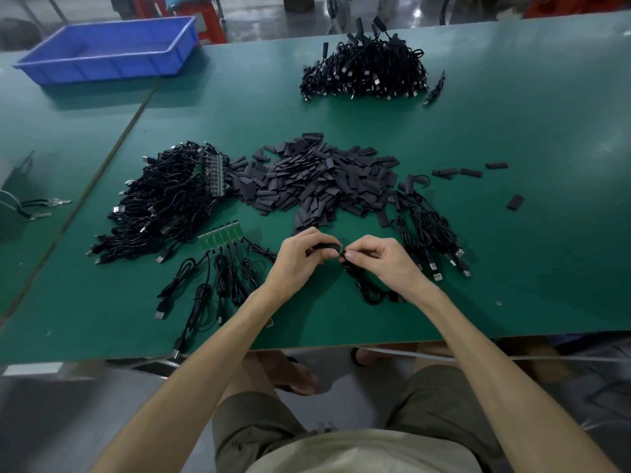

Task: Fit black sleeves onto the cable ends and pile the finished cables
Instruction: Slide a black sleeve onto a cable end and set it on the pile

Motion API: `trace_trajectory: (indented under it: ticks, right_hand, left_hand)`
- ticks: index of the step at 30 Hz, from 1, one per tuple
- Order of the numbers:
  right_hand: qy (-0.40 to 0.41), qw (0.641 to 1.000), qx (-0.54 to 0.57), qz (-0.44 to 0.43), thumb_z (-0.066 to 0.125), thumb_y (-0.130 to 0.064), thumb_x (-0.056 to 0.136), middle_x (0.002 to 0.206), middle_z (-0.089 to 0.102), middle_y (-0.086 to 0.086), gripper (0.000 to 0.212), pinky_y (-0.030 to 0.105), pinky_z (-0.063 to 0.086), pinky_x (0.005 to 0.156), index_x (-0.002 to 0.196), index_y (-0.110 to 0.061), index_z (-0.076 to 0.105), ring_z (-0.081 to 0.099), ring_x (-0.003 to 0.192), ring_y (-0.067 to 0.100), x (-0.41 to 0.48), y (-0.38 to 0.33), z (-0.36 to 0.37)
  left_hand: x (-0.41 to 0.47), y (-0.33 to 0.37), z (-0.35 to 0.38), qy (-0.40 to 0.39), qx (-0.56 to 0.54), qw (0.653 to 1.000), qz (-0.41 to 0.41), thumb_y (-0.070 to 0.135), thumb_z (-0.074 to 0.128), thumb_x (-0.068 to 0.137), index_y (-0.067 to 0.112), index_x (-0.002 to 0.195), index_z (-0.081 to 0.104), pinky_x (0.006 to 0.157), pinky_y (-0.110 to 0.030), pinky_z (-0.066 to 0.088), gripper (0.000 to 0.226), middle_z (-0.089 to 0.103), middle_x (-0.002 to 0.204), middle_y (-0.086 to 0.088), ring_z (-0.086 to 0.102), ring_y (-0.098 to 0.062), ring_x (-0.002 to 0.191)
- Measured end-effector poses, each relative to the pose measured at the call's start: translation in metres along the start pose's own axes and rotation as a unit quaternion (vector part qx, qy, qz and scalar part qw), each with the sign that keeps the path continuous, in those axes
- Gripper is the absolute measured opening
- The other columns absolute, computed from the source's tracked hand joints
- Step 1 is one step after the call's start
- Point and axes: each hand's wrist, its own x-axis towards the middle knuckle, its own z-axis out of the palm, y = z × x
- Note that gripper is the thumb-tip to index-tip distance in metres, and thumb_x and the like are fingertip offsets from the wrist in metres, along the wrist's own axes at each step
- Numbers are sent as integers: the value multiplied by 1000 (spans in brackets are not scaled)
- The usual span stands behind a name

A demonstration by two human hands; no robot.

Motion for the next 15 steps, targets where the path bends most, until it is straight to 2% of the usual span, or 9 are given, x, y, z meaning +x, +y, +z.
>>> trace_trajectory:
  ticks: [3,6,10,15]
  right_hand:
    - [-18,1000,3,-5,74,-11,94,102,74,10,10,39,54,96,99,-5,81,70,101,28,0,0,-2]
    - [-40,999,8,-11,73,-9,95,104,73,11,10,32,54,94,99,-6,81,70,98,20,0,-1,-4]
    - [-46,998,34,-7,72,-10,95,107,73,14,11,31,54,95,101,-6,81,69,99,18,-1,-1,-6]
    - [-52,998,44,-2,72,-11,95,104,73,7,10,22,53,90,98,-13,82,70,96,11,0,-1,-6]
  left_hand:
    - [-1,2,-1,-12,14,1000,16,14,74,91,16,104,76,72,-14,45,13,65,91,11,62,-9,80]
    - [-1,3,-1,-18,24,999,29,13,73,91,15,104,77,73,-12,44,14,65,92,13,62,-6,84]
    - [-1,4,-1,-14,12,1000,20,11,73,92,14,105,77,73,-20,51,14,65,92,10,63,-10,83]
    - [0,3,-1,-11,9,1000,21,12,74,91,14,105,77,75,-25,53,14,66,92,8,63,-12,84]
